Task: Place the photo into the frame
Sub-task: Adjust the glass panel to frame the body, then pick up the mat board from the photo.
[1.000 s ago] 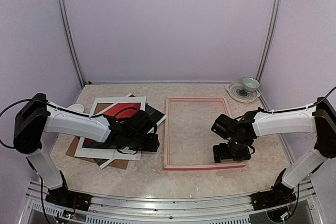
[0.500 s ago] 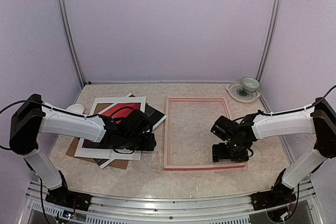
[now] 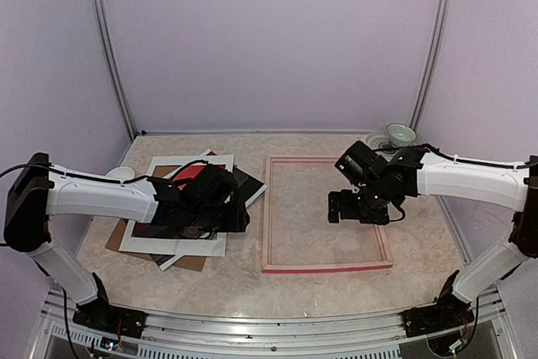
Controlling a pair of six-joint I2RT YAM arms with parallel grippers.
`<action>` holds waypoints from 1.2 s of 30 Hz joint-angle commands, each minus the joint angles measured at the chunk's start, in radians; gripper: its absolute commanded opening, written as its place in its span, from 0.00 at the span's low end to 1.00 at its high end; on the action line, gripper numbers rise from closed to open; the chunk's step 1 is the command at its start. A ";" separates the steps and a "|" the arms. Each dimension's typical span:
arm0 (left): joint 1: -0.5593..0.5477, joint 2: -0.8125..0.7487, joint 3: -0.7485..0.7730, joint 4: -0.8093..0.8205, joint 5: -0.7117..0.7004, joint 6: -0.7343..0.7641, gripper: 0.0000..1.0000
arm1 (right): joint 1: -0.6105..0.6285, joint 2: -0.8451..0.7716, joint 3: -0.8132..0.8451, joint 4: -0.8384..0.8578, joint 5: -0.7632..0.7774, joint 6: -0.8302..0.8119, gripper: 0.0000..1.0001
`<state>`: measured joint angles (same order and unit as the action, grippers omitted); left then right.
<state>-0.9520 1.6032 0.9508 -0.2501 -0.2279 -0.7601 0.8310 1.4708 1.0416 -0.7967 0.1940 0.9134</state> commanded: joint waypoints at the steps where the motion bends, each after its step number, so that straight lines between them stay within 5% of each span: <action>1: 0.013 -0.049 0.053 -0.046 -0.057 0.007 0.66 | 0.010 -0.007 0.129 0.001 -0.011 -0.124 0.99; 12: 0.039 -0.022 0.094 -0.140 -0.160 -0.003 0.97 | 0.010 0.233 0.398 0.174 -0.218 -0.243 0.99; 23: -0.017 0.008 0.016 -0.198 -0.192 -0.079 0.93 | 0.010 0.339 0.438 0.270 -0.365 -0.235 0.99; 36: -0.050 0.141 0.020 -0.125 -0.190 -0.065 0.85 | 0.010 0.146 0.227 0.383 -0.293 -0.268 0.99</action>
<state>-1.0019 1.7222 0.9707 -0.4305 -0.4011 -0.8368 0.8310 1.7233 1.3308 -0.4896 -0.1268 0.6640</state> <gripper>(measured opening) 0.853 0.992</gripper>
